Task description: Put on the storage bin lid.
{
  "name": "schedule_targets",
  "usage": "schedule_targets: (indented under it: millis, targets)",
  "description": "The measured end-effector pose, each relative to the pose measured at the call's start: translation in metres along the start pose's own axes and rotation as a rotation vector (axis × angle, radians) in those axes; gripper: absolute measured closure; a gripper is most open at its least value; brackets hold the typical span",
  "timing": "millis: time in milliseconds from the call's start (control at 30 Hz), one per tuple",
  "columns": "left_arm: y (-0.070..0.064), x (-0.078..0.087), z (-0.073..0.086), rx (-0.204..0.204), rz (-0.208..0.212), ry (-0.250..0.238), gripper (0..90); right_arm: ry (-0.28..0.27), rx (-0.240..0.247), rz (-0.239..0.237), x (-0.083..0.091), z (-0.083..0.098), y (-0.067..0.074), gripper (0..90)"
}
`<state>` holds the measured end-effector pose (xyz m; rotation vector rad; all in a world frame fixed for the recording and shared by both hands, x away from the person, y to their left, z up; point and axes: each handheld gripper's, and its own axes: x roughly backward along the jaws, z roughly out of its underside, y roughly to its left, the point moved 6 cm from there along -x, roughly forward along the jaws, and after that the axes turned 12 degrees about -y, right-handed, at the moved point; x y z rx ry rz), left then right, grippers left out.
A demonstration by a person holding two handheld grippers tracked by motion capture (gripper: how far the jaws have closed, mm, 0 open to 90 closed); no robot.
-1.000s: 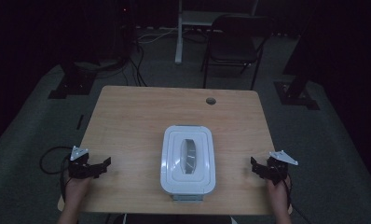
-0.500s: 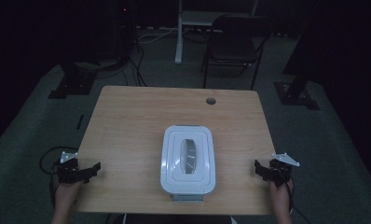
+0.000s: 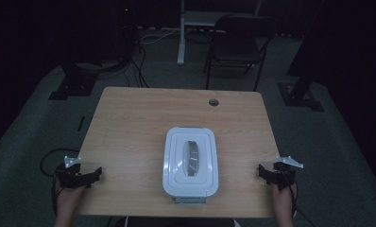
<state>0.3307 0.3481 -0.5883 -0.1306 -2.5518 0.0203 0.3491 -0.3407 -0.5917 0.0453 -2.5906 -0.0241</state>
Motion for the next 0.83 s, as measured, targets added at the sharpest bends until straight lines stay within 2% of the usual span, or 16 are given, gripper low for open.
schedule_targets:
  millis: [100, 200, 833]
  targets:
    - [-0.0013, -0.0009, 0.0012, -0.031, -0.046, 0.022, 1.0, 0.005, 0.003, 0.015, -0.001, -0.0002, 0.0021, 13.1]
    - [-0.0019, -0.0014, 0.001, -0.019, -0.064, 0.02, 1.0, 0.006, 0.003, 0.018, -0.002, -0.0007, 0.0027, 12.9]
    - [-0.0026, -0.002, 0.0007, -0.011, -0.08, 0.02, 1.0, 0.007, 0.003, 0.017, -0.0024, -0.0008, 0.0029, 12.5]
